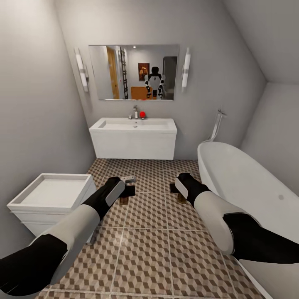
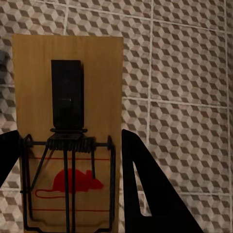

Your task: Take the four mousetraps from the cabinet in the bathroom and place them on the bathroom floor. Make sure all four end up on the same floor surface, and ensure that at least two of them are either under or directly next to the same bathroom sink.

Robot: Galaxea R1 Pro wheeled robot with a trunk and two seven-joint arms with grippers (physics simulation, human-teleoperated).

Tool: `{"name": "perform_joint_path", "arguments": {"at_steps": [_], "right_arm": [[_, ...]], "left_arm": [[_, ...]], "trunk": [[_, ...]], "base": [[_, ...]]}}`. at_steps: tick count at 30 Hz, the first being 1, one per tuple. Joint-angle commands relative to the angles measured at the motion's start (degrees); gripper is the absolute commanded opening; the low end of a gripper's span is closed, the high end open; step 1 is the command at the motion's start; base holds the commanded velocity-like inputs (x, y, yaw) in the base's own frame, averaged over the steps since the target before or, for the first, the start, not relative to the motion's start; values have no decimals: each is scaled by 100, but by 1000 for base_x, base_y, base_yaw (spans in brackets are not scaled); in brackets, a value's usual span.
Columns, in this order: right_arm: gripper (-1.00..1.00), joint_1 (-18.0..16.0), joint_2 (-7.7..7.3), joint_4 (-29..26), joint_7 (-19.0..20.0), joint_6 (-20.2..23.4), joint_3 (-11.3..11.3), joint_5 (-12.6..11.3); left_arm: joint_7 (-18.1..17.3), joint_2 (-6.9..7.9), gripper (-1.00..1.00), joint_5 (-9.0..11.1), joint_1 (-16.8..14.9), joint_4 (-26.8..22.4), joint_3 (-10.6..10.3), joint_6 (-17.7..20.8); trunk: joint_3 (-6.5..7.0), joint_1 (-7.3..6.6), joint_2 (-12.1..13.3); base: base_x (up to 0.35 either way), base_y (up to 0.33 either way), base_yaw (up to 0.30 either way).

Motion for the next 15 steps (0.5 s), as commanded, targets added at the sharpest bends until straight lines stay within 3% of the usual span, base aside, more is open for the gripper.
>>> {"name": "perform_joint_path", "arguments": {"at_steps": [1, 6, 15], "right_arm": [[-100, -3, 2, -9, -2, 99, 8, -45], [-100, -3, 2, -12, 197, 219, 11, -45], [-100, -3, 2, -39, 359, 117, 6, -37]], "left_arm": [[41, 4, -100, -15, -6, -22, -30, 26], [-64, -8, -100, -263, -6, -91, -30, 45], [-137, -1, -100, -357, -6, -286, -23, 35]], "trunk": [[-27, 24, -49], [-116, 134, -249], [-278, 331, -610]], "base": [[0, 0, 0], [0, 0, 0], [0, 0, 0]]}}
